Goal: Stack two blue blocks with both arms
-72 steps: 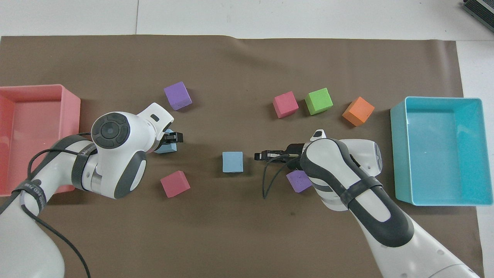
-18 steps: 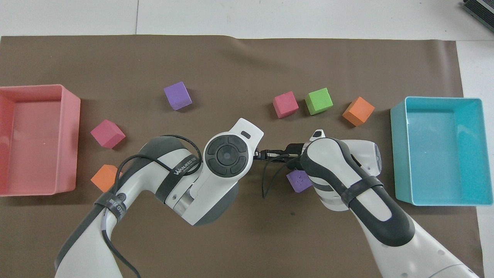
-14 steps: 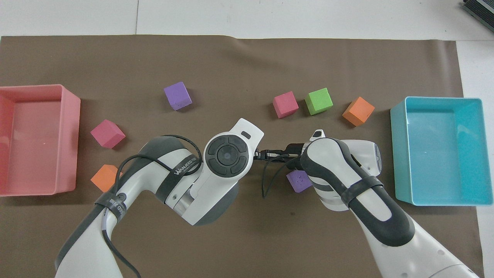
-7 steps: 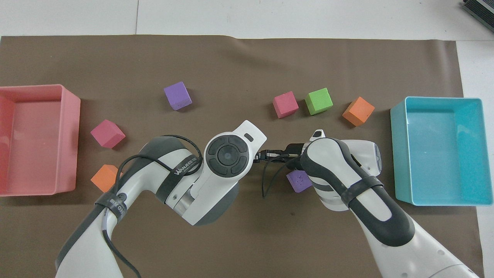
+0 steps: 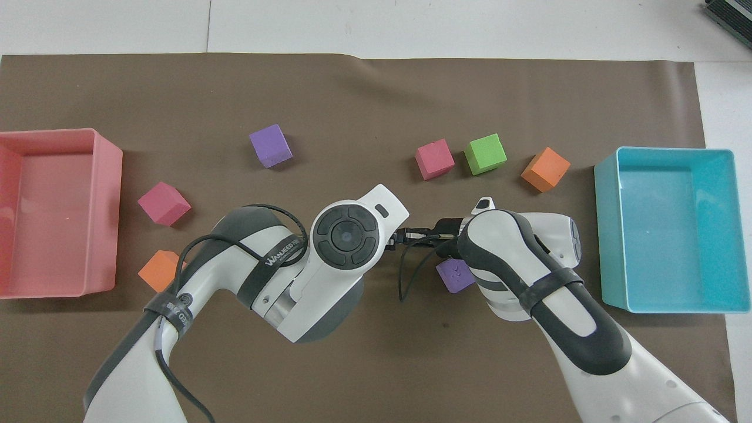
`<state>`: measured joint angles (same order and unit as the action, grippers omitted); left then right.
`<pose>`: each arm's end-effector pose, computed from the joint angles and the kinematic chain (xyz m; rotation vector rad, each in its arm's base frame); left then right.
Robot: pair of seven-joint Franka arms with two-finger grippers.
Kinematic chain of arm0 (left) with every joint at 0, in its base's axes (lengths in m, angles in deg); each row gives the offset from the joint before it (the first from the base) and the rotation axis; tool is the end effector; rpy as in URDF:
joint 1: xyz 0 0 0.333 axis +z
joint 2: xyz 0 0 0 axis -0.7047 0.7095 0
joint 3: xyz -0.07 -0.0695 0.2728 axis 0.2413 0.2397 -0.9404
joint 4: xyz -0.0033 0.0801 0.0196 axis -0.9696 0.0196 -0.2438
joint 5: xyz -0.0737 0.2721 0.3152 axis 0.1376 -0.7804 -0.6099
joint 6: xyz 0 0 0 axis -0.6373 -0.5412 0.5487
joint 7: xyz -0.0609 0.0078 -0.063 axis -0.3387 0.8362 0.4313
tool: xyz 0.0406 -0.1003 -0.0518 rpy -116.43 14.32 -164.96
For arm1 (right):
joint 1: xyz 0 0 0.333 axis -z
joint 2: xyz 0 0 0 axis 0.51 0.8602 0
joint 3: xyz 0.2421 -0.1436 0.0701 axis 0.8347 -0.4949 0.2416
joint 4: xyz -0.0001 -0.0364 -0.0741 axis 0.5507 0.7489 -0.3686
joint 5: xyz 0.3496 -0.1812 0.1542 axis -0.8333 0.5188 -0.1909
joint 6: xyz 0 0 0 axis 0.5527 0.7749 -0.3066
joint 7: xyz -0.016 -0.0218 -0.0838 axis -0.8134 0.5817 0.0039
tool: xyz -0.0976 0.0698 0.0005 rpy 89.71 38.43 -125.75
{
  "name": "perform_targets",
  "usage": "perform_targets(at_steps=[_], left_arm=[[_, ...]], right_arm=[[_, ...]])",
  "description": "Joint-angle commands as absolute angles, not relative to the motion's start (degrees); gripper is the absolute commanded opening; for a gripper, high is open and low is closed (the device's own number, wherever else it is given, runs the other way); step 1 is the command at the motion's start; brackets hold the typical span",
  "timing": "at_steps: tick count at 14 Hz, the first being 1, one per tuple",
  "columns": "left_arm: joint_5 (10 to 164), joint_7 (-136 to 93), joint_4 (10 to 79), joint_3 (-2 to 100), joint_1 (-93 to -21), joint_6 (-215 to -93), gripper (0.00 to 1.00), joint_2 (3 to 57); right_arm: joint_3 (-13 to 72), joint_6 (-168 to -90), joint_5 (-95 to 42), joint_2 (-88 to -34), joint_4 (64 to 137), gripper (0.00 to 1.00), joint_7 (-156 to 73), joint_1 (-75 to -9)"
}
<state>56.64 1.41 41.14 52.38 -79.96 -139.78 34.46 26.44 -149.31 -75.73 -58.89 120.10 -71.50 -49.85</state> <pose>0.4864 -0.4246 0.3368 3.1347 -0.1690 0.1144 0.5299 0.2464 0.2035 -2.2547 0.0720 -0.0758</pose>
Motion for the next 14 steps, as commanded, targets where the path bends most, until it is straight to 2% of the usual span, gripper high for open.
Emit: perform_targets(at_steps=[1, 9, 10, 14], left_arm=[[56.2, 0.98, 39.93, 51.33, -81.19, -139.02, 0.61, 35.35], [56.2, 1.77, 39.93, 51.33, -81.19, -139.72, 0.61, 36.41], [56.2, 1.77, 39.85, 51.33, -81.19, -139.72, 0.64, 36.41], [56.37, 2.04, 39.85, 51.33, -81.19, -139.9, 0.92, 36.32]], right_arm=[[26.72, -149.53, -77.88, -58.97, 120.19, 0.0, -74.41, -49.56], [26.8, -149.53, -77.88, -58.97, 120.19, 0.0, -74.41, -49.56], [26.72, -149.53, -77.88, -58.97, 120.19, 0.0, -74.41, -49.56], [26.72, -149.53, -77.88, -58.88, 120.19, 0.0, -74.41, -49.56]])
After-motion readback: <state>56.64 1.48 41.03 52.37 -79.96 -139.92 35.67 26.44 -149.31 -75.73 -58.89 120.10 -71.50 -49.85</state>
